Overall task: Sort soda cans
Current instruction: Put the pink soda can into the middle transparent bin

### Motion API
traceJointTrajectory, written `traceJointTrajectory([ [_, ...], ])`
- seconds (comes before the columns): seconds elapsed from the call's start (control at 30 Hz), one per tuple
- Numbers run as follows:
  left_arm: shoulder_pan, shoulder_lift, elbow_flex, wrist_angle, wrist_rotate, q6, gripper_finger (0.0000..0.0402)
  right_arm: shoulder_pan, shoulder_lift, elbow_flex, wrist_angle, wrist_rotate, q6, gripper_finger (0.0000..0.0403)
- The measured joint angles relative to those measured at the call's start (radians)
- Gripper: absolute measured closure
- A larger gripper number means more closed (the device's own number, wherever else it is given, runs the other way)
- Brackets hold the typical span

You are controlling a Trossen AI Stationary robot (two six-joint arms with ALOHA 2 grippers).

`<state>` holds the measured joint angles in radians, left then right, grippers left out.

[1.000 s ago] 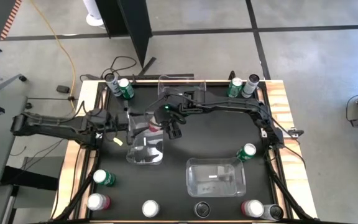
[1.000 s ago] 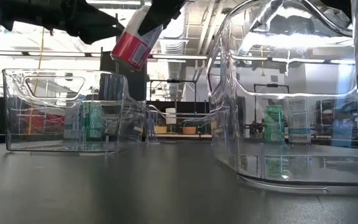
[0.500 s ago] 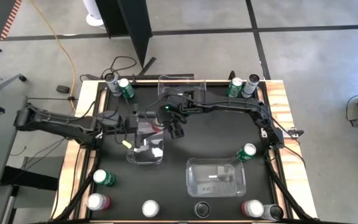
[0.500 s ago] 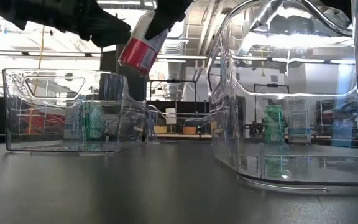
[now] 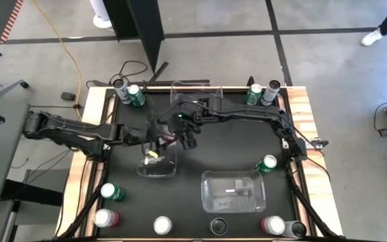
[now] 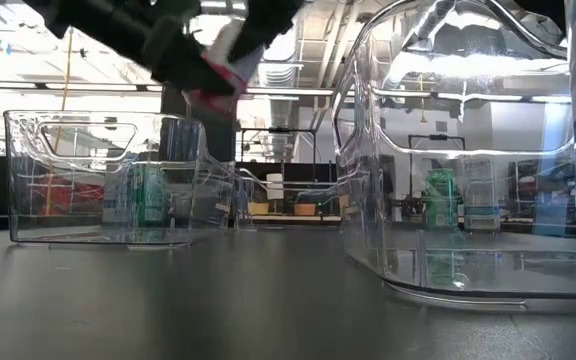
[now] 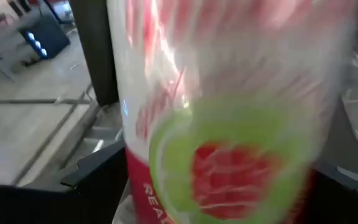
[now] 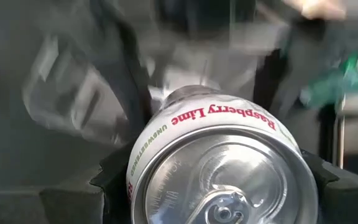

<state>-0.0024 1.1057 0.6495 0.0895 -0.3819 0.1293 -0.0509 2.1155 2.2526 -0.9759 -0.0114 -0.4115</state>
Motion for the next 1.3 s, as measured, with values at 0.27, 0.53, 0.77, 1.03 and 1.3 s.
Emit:
traceJointTrajectory([
  [0.27,0.014,0.052,0.002,0.065,0.017,-0.014,0.0046,0.003,0.0,-0.002,0.005,-0.024,-0.011,0.0105],
  [0.53,0.014,0.06,0.019,0.12,0.017,0.009,0.0056,0.003,-0.002,-0.001,-0.006,-0.025,0.011,0.0105],
  [0.77,0.014,0.06,0.027,0.125,0.014,0.004,0.0125,0.003,-0.002,0.0,-0.01,-0.023,0.018,0.0105],
  [1.03,0.014,0.059,0.027,0.12,0.015,0.002,0.0125,0.003,-0.002,-0.001,-0.009,-0.031,0.029,0.0086],
  [1.3,0.014,0.039,-0.026,0.182,-0.013,-0.012,0.0125,0.003,-0.002,-0.003,0.009,-0.038,0.021,0.0023],
])
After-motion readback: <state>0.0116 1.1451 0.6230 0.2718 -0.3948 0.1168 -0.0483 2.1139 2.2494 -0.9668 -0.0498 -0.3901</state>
